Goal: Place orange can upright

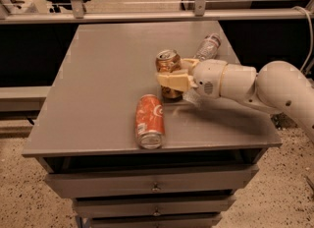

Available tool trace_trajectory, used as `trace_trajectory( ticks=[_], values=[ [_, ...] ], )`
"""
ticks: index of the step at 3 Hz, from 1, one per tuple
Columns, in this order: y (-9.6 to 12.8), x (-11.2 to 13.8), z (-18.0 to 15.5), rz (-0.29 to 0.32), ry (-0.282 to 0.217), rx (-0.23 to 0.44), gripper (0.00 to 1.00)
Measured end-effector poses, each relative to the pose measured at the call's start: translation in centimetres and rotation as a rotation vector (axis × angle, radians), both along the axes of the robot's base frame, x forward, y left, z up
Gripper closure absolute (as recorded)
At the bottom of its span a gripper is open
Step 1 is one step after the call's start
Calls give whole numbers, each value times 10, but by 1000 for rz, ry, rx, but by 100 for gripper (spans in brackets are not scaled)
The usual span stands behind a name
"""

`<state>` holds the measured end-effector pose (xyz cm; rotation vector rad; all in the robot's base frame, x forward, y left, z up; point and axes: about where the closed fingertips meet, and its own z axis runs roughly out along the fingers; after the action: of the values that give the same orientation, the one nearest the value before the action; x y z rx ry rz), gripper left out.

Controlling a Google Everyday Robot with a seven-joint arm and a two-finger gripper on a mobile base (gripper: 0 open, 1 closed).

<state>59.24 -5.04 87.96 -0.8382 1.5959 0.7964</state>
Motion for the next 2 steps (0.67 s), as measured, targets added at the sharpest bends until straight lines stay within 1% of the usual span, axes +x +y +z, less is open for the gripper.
trace_trajectory(
  ticks=[1, 2],
  values=[
    [-8, -1, -7, 4, 17, -6, 12],
    [-21, -1, -8, -1, 29, -24, 0]
  ],
)
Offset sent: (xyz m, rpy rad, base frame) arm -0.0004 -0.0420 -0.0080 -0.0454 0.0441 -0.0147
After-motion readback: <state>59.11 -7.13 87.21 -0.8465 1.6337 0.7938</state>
